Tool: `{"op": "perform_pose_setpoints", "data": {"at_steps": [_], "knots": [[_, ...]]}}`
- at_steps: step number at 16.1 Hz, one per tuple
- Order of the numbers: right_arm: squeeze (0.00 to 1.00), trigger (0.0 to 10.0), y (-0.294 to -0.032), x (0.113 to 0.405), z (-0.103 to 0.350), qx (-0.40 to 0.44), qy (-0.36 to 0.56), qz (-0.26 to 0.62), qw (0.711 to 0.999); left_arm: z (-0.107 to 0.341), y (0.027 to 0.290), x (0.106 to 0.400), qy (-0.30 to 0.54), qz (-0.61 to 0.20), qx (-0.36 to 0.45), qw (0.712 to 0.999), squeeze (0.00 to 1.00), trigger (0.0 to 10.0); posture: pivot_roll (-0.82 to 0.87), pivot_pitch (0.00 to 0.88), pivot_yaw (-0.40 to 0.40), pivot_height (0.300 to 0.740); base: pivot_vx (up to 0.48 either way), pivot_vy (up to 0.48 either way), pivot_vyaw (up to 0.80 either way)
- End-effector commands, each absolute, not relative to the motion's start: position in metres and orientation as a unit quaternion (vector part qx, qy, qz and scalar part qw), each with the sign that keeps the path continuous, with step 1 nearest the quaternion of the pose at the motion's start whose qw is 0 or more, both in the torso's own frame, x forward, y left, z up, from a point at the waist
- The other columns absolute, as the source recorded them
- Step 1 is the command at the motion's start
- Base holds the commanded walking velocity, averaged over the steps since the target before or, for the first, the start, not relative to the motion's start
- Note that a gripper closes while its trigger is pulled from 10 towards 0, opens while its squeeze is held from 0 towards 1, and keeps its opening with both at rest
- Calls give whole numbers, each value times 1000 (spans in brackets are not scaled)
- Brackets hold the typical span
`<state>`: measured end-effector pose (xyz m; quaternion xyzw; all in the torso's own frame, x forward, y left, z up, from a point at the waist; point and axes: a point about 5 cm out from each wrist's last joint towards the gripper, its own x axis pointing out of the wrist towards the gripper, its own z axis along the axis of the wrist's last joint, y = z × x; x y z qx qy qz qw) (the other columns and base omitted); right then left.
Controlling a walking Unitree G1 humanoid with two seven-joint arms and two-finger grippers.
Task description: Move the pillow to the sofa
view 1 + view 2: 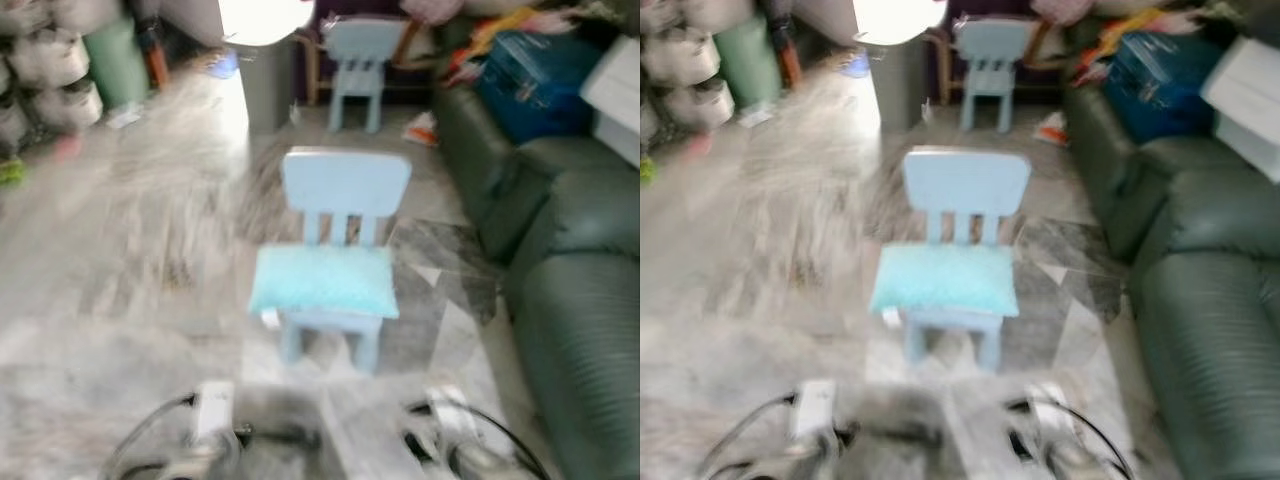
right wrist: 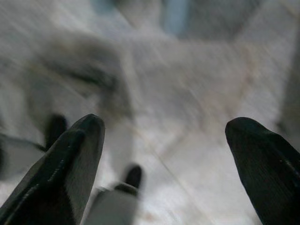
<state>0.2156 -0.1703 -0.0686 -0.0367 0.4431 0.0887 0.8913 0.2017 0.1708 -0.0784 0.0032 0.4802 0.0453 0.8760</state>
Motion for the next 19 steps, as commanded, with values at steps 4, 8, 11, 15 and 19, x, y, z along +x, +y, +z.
{"op": "perform_pose_setpoints", "data": {"at_steps": [4, 8, 11, 15, 19], "knots": [[0, 10000, -178, 206, -74, -36, 456, 76, 886, -76, 165, 206, 476, 41, -6, 878, 0, 10000, -79, 17, -24, 740, 0, 0, 0], [0, 10000, -177, 205, -74, -27, 459, 72, 885, -76, 165, 206, 477, 40, -7, 878, 0, 10000, -79, 17, -22, 740, 0, 0, -119], [0, 10000, -177, 205, -74, -27, 459, 72, 885, -77, 164, 206, 477, 41, -9, 878, 0, 10000, -77, 16, -25, 740, 0, 0, -800], [0, 10000, -178, 204, -74, -29, 461, 73, 884, -77, 164, 205, 478, 40, -10, 877, 0, 10000, -77, 13, -26, 740, 0, 0, -800], [0, 10000, -178, 203, -75, -28, 464, 72, 882, -77, 164, 205, 479, 37, -8, 877, 0, 10000, -78, 11, -27, 740, 0, 0, -800]]}}
